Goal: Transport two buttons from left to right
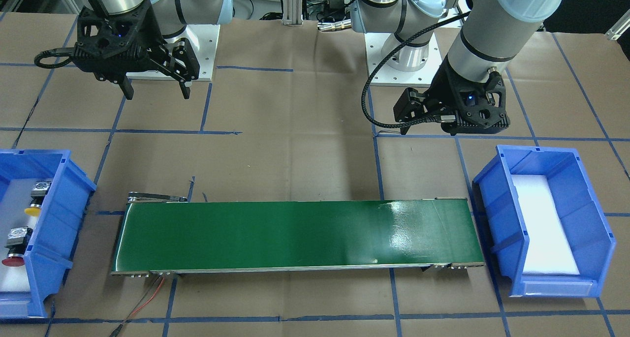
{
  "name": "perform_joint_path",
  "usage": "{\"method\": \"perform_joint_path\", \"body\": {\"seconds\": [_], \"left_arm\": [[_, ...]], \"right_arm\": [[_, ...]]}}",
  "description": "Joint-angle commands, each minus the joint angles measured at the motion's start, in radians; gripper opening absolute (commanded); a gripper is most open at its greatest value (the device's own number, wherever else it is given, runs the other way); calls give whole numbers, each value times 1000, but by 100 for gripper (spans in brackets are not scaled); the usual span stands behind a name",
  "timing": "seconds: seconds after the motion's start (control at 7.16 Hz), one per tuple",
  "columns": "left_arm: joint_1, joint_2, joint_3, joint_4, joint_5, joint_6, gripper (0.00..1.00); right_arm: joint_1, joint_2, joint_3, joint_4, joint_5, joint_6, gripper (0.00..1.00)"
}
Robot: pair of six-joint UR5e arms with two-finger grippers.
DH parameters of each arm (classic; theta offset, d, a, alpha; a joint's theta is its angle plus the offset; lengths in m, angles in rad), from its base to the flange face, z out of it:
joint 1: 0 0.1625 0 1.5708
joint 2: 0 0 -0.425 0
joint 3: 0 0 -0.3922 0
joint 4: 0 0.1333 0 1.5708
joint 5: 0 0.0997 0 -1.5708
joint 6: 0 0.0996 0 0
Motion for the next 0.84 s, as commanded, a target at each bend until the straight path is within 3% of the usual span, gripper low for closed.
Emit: {"method": "perform_joint_path", "body": {"seconds": [0.0,0.7], "left_arm": [[0,0,0,-1,0,-2,100],[0,0,0,1,0,-2,100]], "right_arm": [[0,1,-1,-3,-1,-1,100],[-2,-4,3,3,5,-1,100]]}}
